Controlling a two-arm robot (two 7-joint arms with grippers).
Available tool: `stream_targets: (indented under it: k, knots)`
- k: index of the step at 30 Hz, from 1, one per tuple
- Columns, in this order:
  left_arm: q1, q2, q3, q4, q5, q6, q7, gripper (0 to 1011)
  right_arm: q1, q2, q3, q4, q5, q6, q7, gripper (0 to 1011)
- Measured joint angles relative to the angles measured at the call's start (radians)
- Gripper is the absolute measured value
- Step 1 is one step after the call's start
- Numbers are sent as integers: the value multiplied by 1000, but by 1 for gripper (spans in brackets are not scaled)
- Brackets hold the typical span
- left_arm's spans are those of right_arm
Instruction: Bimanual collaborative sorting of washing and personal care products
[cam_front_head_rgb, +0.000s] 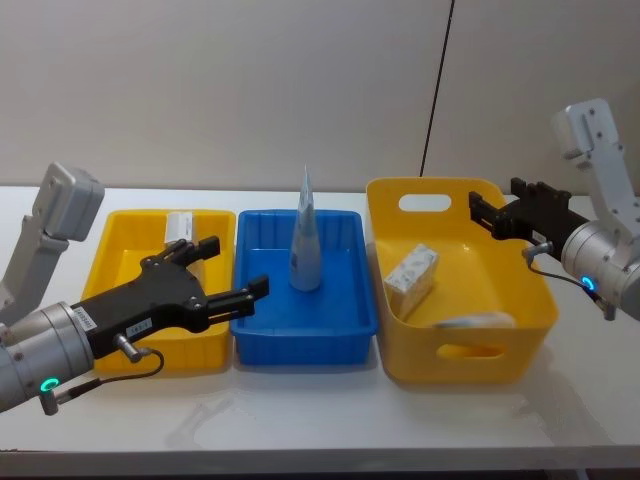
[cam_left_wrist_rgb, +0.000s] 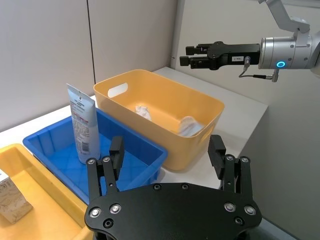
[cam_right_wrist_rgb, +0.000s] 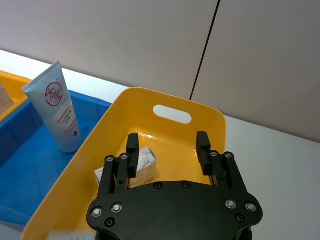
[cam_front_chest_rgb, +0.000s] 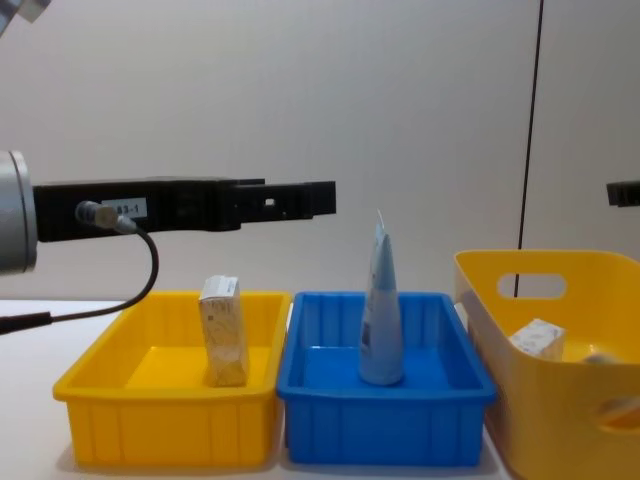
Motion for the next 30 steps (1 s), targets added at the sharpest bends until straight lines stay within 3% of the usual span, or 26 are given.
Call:
stream_targets:
  k: [5,13,19,30]
  knots:
    - [0,0,0,0,0,0,0,1001,-1,1,1,2,-1,-1,1,810]
    - [0,0,0,0,0,0,0,1001,-1,1,1,4,-2,-1,2,990]
    - [0,0,0,0,0,0,0,1001,-4,4,0,1,-1,-1,13,1000]
    - [0,0,0,0,0,0,0,1001,-34,38,-16,-35,31,-5,95,1000]
